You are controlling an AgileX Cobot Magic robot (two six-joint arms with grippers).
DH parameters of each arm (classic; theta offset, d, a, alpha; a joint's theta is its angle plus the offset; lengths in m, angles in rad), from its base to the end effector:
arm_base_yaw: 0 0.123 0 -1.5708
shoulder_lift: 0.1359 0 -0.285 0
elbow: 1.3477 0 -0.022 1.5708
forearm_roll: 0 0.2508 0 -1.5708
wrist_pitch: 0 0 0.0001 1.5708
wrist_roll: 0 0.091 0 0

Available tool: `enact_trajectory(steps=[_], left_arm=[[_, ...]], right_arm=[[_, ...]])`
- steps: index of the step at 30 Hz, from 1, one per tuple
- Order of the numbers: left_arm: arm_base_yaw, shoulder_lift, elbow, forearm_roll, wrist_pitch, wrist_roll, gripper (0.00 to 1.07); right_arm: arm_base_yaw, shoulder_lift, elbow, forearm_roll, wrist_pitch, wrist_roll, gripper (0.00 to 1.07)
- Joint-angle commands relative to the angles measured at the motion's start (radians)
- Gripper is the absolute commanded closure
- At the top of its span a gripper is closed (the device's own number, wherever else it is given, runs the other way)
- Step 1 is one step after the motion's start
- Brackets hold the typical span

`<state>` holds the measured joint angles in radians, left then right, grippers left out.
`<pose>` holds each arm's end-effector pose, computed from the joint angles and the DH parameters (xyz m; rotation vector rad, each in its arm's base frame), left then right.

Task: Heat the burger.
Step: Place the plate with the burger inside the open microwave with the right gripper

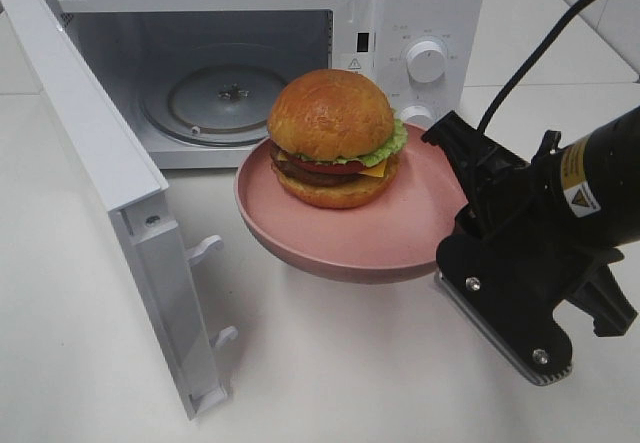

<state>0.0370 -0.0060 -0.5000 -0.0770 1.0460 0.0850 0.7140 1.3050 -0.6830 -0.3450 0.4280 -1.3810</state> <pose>-0.0051 -0.0063 0.2787 0.0516 2.0206 -0.0145 0.1921 0.1495 0.2239 -2.4016 0.9824 -0.5606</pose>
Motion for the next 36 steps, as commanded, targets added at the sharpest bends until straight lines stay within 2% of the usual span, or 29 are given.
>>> enact_trajectory(steps=[1, 9, 15, 24, 32, 36], left_arm=[[0.003, -0.018, 0.004, -0.009, -0.009, -0.006, 0.09], [0.003, -0.018, 0.004, -0.009, -0.009, -0.006, 0.09], [0.003, -0.018, 0.004, -0.009, -0.009, -0.006, 0.09], [0.003, -0.018, 0.004, -0.009, -0.009, -0.006, 0.09], [0.003, -0.018, 0.004, -0.009, -0.009, -0.006, 0.09], [0.003, -0.018, 0.004, -0.009, -0.009, -0.006, 0.09]], right_arm=[[-0.031, 0.010, -0.043, 0.059, -0.044, -0.084, 1.05], [-0.049, 0.105, -0.136, 0.117, -0.025, -0.143, 1.05], [-0.046, 0.183, -0.189, 0.100, -0.028, -0.143, 1.05], [-0.046, 0.240, -0.207, 0.100, -0.069, -0.151, 1.06], [-0.045, 0.304, -0.290, 0.107, -0.066, -0.151, 1.07], [0.008, 0.345, -0.333, 0.106, -0.056, -0.145, 1.07]])
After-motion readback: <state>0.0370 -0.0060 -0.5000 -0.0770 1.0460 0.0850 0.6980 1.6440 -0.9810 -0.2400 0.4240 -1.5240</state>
